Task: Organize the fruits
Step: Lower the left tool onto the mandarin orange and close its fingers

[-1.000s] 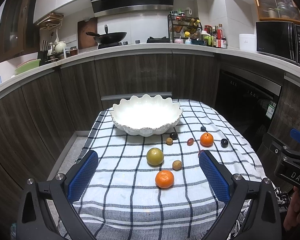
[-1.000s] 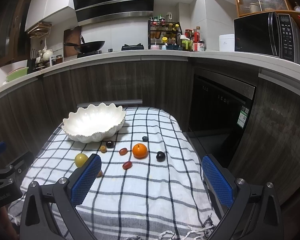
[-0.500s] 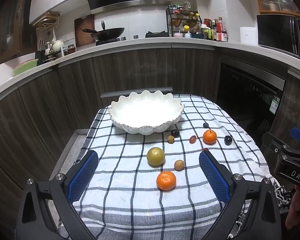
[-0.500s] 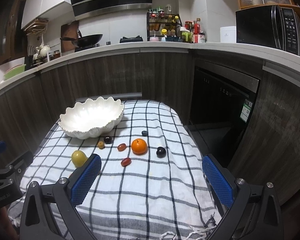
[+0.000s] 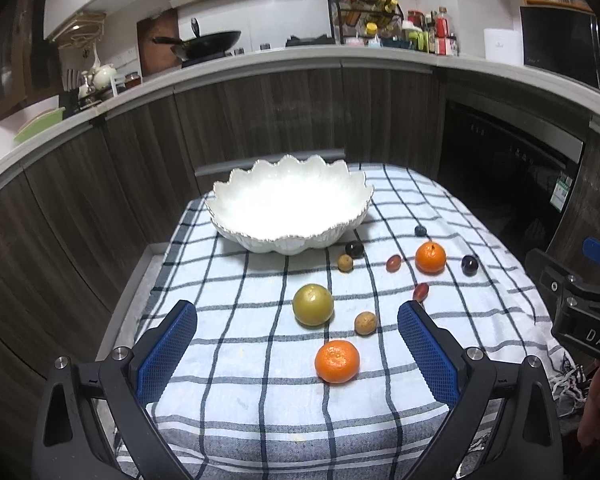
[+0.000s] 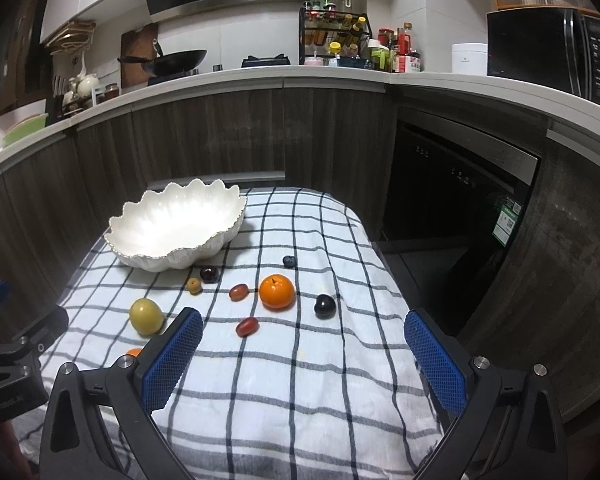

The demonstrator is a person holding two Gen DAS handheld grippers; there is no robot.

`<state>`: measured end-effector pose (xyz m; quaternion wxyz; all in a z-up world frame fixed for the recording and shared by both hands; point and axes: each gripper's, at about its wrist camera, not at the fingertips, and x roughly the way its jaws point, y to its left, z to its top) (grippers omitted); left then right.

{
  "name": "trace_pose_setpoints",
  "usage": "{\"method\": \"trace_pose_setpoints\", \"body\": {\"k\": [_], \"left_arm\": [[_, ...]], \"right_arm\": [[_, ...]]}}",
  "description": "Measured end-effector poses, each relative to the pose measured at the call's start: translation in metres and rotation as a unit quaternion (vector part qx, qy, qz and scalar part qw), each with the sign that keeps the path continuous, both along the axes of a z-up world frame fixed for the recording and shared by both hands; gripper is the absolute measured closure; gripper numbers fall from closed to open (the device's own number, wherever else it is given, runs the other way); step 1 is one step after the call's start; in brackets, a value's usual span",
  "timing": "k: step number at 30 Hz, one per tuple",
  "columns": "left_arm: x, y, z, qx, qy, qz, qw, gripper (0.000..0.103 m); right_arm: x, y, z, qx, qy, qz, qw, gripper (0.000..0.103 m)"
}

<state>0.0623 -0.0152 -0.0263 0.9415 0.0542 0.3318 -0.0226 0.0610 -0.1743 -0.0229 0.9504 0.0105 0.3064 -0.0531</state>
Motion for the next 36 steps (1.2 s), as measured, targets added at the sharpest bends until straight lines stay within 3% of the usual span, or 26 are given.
{"method": "trace_pose_setpoints", "body": {"k": [4,15,29,36], "left_arm": [[0.012,-0.003,-0.010,0.003,0.026,-0.009,0.9996,0.010],[0.037,-0.012,-0.040,0.016,0.074,-0.026,0.9968,0.012],[0.059,-0.012,-0.088,0.002,0.146,-0.028,0.9888,0.029],[0.061,-0.017,-0.099,0.000,0.162,-0.028,0.9864,0.036]], "right_arm": [[0.013,0.000,-0.005,-0.004,0.015,0.003,1.000,0.001],[0.045,0.008,-0.024,-0.008,0.050,0.031,0.998,0.001],[0.080,0.029,-0.062,-0.018,0.094,0.085,0.992,0.001],[0.096,0.036,-0.078,-0.020,0.110,0.107,0.988,0.004]]}}
